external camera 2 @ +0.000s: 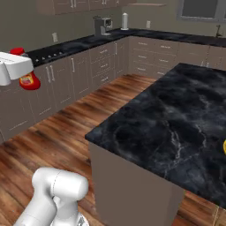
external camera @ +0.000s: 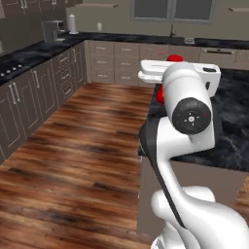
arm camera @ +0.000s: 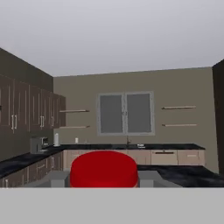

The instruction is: Move the hot dog bun to the plate on the dining table and place the condiment next to that plate. Then navigate to the fridge and take the sausage and place it on the plate as well.

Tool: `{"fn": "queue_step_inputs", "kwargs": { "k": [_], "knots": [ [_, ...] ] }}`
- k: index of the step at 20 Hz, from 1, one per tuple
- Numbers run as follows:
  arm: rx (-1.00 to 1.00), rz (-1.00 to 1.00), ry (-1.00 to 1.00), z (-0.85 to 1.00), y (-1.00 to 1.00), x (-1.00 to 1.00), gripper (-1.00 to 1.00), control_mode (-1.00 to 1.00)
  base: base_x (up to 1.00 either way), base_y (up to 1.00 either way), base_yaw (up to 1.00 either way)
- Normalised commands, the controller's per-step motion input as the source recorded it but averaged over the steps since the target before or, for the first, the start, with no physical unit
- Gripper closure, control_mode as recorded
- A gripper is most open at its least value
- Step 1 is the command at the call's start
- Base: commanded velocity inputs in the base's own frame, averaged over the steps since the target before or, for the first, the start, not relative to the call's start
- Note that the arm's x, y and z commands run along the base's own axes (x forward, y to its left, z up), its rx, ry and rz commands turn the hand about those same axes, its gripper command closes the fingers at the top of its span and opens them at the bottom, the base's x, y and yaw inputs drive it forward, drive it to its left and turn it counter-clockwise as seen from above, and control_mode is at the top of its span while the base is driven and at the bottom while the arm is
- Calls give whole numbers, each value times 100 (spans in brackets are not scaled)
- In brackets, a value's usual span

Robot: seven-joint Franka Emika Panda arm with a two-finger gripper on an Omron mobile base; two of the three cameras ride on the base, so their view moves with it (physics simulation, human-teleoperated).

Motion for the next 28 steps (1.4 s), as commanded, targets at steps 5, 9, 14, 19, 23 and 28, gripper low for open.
{"fn": "queue_step_inputs", "kwargs": {
  "k": [5, 9, 14, 19, 23, 28],
  "knots": [
    [0, 0, 0, 0, 0, 0, 100, 100, -58, -91, -37],
    [0, 0, 0, 0, 0, 0, 100, 100, -37, -83, -45],
    [0, 0, 0, 0, 0, 0, 100, 100, -14, -78, -47],
    [0, 0, 0, 0, 0, 0, 100, 100, 9, -53, -29],
    [0, 0, 0, 0, 0, 0, 100, 100, 32, -25, -3],
    [0, 0, 0, 0, 0, 0, 100, 100, 43, -25, 1]
  ]
}}
